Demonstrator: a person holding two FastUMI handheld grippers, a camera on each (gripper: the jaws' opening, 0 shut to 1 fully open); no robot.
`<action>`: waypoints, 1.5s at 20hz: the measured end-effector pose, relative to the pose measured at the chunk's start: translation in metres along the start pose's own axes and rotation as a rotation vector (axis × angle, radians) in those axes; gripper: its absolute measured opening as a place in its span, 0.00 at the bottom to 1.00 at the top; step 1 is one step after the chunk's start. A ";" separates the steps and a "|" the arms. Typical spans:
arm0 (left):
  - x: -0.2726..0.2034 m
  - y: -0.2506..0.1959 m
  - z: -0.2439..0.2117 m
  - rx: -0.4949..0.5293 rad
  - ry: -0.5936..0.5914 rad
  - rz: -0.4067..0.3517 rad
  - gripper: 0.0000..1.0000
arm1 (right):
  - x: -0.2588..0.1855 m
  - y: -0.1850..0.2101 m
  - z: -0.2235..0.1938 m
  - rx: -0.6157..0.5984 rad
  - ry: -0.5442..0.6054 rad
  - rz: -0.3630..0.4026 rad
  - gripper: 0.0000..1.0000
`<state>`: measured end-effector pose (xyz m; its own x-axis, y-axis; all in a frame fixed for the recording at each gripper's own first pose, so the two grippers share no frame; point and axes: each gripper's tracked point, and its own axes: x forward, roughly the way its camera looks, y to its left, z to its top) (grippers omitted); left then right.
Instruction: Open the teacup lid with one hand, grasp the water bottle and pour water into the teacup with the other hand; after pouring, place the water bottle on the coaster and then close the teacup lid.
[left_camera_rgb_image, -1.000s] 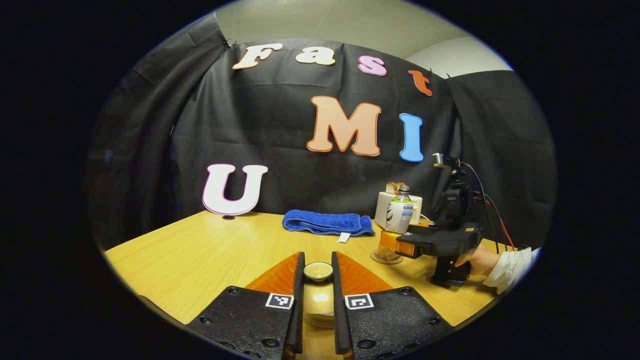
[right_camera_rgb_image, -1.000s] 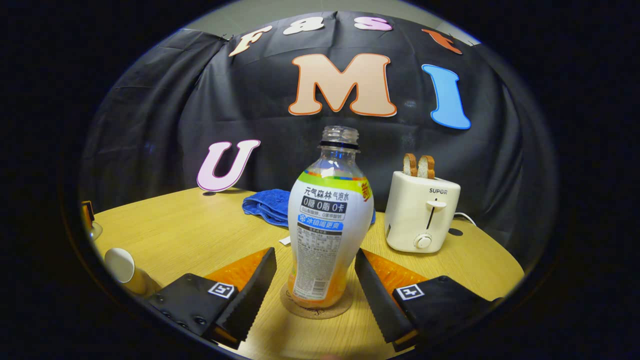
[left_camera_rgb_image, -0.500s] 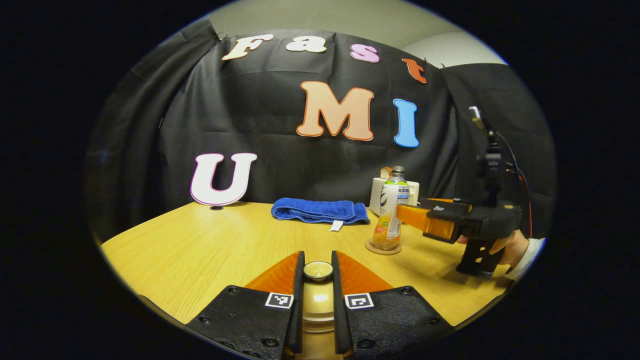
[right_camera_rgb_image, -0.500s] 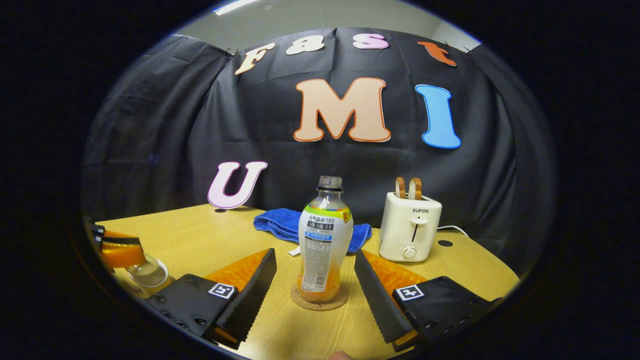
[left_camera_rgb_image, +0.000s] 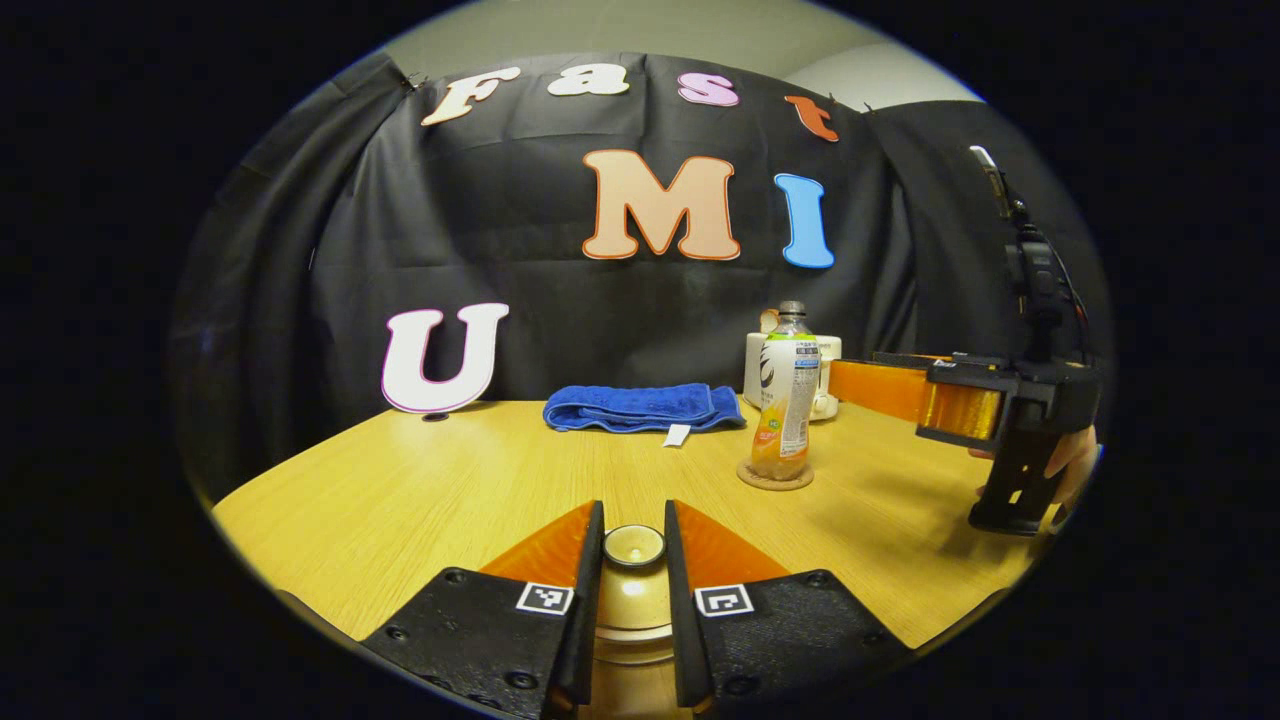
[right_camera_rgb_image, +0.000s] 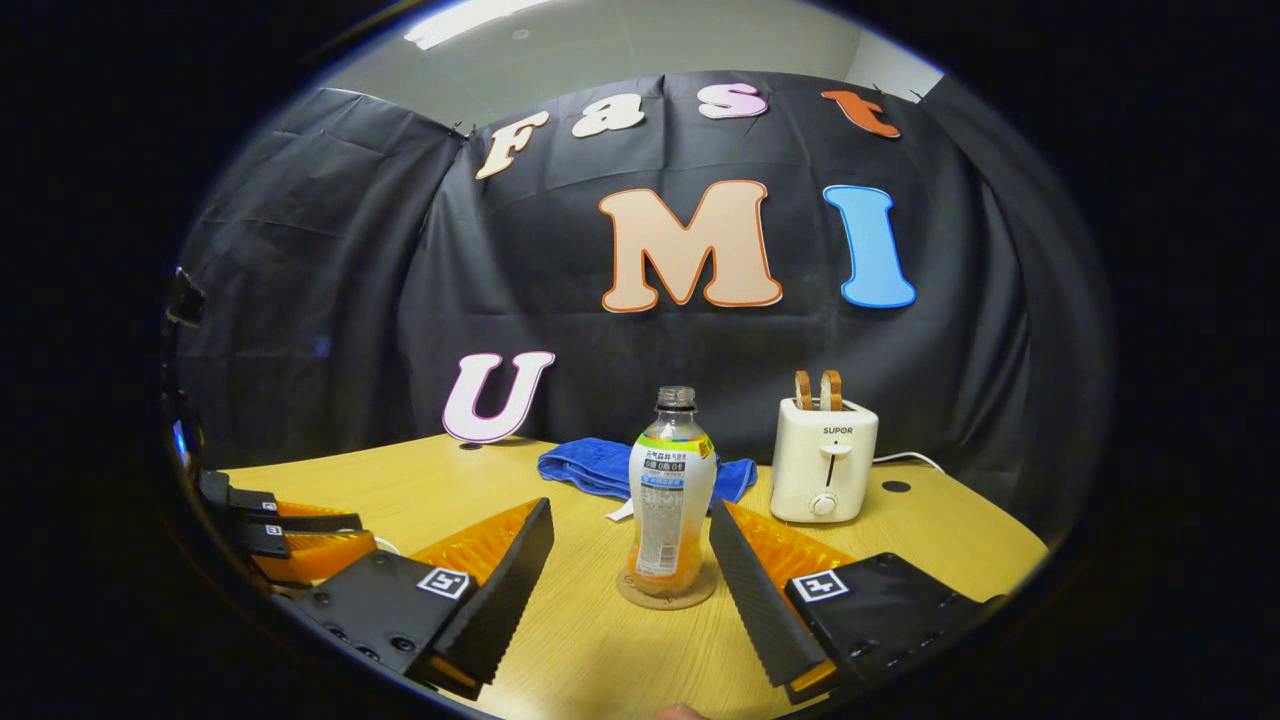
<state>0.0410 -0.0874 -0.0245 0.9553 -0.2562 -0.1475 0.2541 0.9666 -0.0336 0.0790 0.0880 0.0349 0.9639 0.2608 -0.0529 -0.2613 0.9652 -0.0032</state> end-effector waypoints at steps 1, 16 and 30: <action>0.000 0.000 0.001 0.002 -0.002 0.003 0.30 | -0.006 -0.001 0.001 0.009 -0.001 0.000 0.99; -0.040 0.017 0.013 0.002 -0.112 0.152 0.97 | -0.098 0.007 -0.037 -0.023 -0.019 -0.155 0.99; -0.043 0.015 0.015 0.007 -0.120 0.149 0.96 | -0.106 0.009 -0.044 0.012 -0.046 -0.189 0.94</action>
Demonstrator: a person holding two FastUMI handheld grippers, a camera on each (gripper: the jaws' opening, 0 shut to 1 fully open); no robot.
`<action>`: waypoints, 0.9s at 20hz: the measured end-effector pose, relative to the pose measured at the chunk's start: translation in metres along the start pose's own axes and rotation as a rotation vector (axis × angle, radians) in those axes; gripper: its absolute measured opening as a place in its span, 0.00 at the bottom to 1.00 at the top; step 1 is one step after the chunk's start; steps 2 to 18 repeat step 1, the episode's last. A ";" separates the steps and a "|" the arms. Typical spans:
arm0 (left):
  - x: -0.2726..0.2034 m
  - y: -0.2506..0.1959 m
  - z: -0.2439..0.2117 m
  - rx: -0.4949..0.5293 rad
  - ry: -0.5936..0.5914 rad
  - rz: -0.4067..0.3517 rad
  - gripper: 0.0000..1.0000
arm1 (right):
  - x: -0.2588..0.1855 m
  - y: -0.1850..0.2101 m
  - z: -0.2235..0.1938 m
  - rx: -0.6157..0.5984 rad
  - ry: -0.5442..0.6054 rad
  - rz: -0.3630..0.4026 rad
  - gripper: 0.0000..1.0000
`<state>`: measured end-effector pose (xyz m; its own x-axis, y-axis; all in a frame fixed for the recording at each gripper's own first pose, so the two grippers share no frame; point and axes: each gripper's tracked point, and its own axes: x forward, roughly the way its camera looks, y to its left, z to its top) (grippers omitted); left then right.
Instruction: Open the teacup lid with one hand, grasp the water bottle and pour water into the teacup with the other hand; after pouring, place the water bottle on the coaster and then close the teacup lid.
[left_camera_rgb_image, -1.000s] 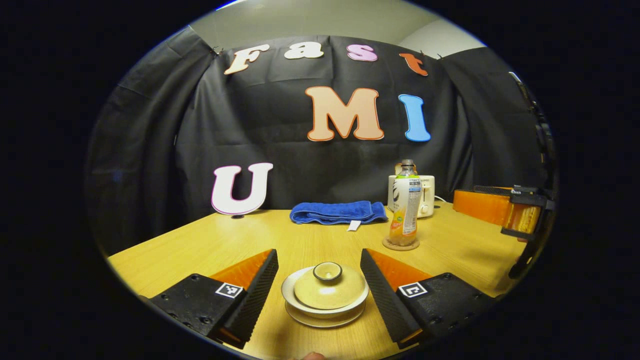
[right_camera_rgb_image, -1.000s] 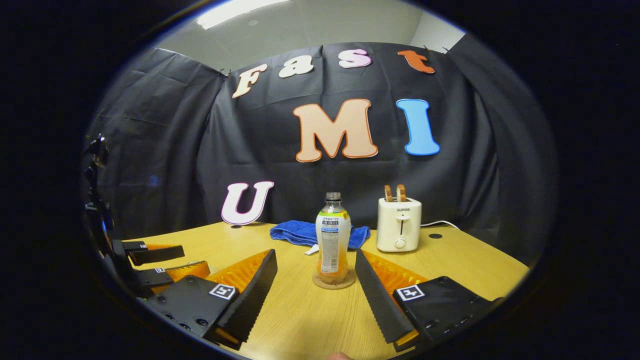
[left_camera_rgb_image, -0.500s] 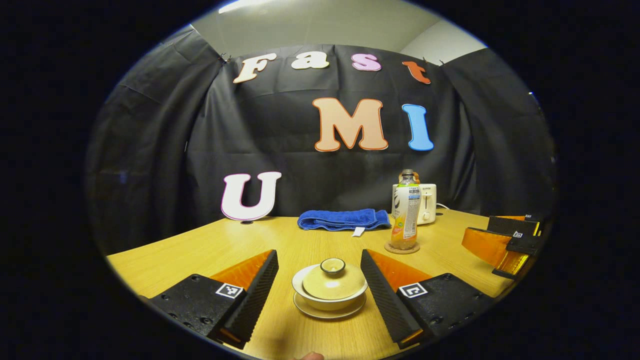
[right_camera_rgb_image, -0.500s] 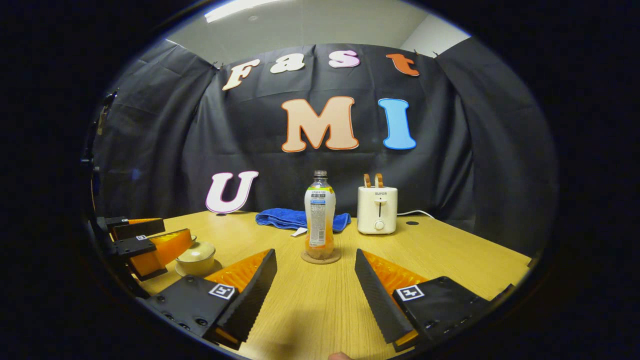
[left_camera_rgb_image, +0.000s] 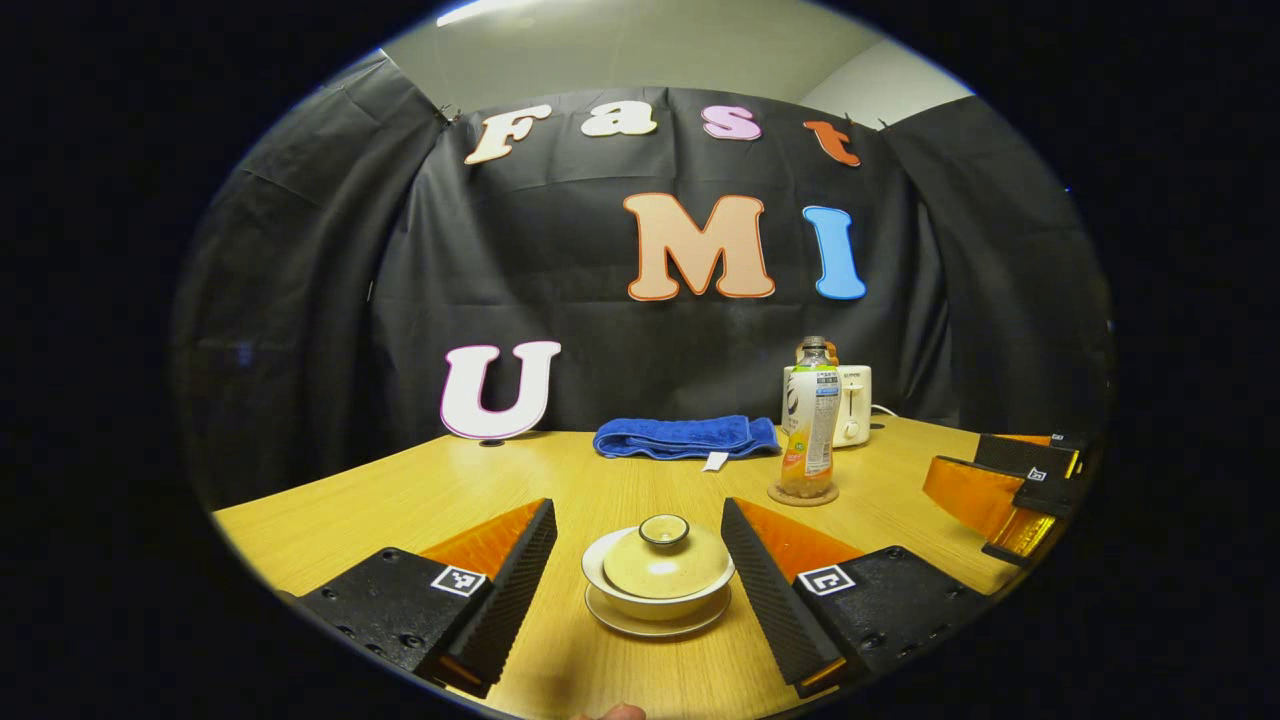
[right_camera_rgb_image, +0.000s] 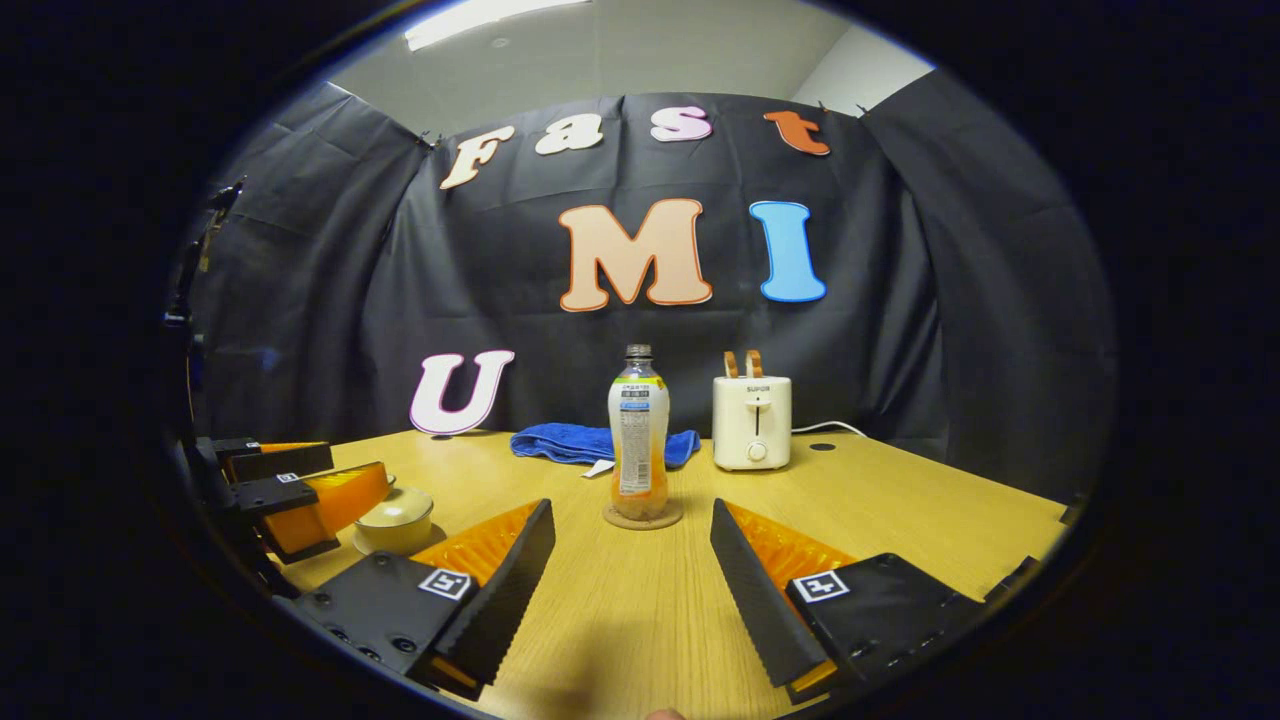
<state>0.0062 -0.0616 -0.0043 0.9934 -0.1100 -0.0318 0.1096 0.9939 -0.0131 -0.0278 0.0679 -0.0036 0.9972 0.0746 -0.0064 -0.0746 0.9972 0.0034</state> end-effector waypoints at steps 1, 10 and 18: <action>0.000 0.001 0.001 0.000 -0.003 0.005 0.96 | 0.002 -0.001 0.000 0.000 0.000 -0.004 0.95; 0.000 0.001 0.001 0.000 -0.003 0.005 0.96 | 0.002 -0.001 0.000 0.000 0.000 -0.004 0.95; 0.000 0.001 0.001 0.000 -0.003 0.005 0.96 | 0.002 -0.001 0.000 0.000 0.000 -0.004 0.95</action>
